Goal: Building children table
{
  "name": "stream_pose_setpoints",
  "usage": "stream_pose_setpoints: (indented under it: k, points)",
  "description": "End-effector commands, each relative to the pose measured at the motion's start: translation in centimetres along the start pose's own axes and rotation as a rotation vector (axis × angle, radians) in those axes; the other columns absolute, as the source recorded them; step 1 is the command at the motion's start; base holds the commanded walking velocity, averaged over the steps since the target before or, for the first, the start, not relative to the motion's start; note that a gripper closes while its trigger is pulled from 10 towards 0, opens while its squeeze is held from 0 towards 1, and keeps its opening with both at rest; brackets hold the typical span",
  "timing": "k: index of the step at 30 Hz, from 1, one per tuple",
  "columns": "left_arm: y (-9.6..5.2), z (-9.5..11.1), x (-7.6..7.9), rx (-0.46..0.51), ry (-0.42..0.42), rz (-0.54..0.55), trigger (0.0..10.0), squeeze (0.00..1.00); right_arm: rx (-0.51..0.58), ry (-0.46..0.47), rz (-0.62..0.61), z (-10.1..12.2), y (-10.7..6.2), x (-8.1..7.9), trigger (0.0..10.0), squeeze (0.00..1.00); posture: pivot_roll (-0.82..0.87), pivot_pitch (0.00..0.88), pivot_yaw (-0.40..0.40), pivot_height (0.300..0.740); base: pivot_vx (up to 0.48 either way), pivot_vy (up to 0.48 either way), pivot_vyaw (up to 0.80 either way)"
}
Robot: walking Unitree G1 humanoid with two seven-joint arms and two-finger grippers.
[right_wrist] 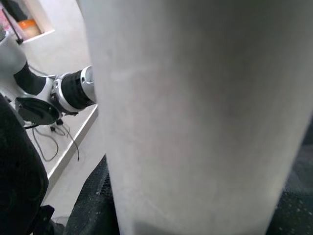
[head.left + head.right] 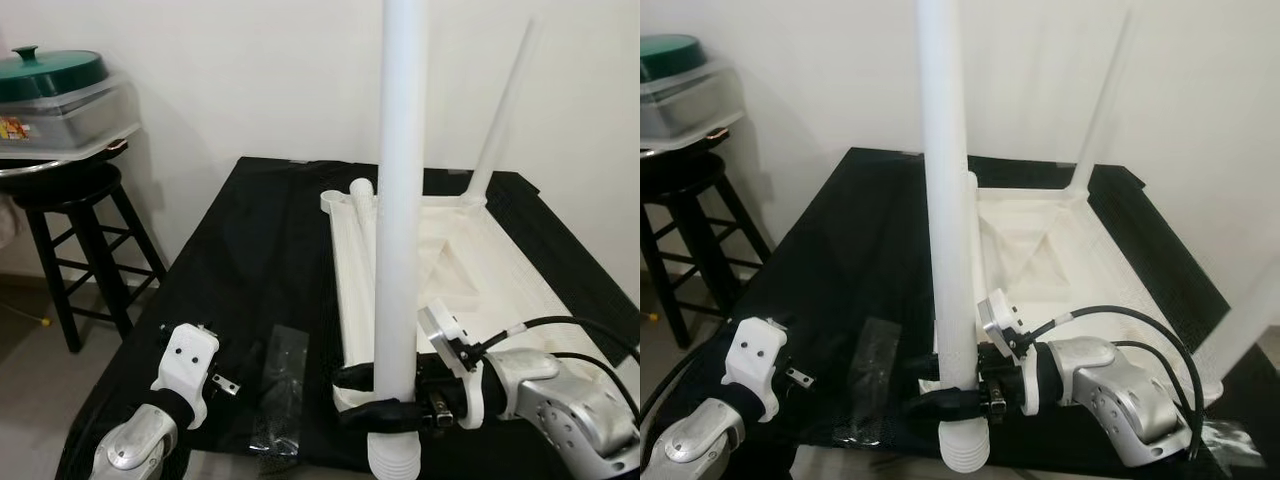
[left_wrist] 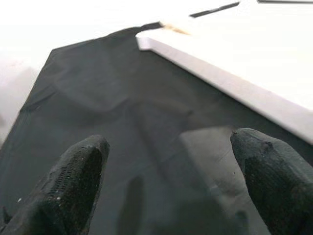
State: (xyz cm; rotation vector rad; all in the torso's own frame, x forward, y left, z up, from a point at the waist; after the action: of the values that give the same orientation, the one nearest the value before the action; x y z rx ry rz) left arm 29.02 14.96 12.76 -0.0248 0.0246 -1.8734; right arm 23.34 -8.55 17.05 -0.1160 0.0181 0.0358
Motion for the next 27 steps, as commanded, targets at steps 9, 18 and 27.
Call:
stream_pose_setpoints:
  k: [9,18,27]
  points:
    - [-0.3,0.3,0.1,0.000,-0.009,0.002,10.0,0.00,0.004,-0.088,0.074,1.3,2.2,-0.6,10.0,0.00,0.03,0.082,-0.035,0.740,0.000,0.000,0.00]
    - [0.0,0.7,-0.5,0.022,-0.007,0.062,10.0,0.00,0.064,-0.143,0.000,2.8,3.0,1.9,10.0,0.00,0.01,0.073,-0.070,0.740,0.000,0.000,0.00]
    - [0.3,1.0,-0.4,0.038,0.010,0.064,10.0,0.00,0.076,-0.186,-0.029,3.8,3.0,3.1,10.0,0.00,0.01,0.070,-0.071,0.740,0.000,0.000,0.00]
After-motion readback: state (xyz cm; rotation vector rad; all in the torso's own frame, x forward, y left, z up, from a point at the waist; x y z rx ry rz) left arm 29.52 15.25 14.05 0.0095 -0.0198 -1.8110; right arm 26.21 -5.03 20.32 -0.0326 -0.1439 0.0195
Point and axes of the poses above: a point about 5 cm out from each wrist's last joint towards the gripper, its own y axis pointing out of the wrist towards the gripper, its own z axis along the axis of the wrist's last joint, x = y × z, the point moved 6 cm from there along y, pointing out of the wrist towards the gripper, and after that the axes turned 11 degrees about -y, right-handed, at the moved point
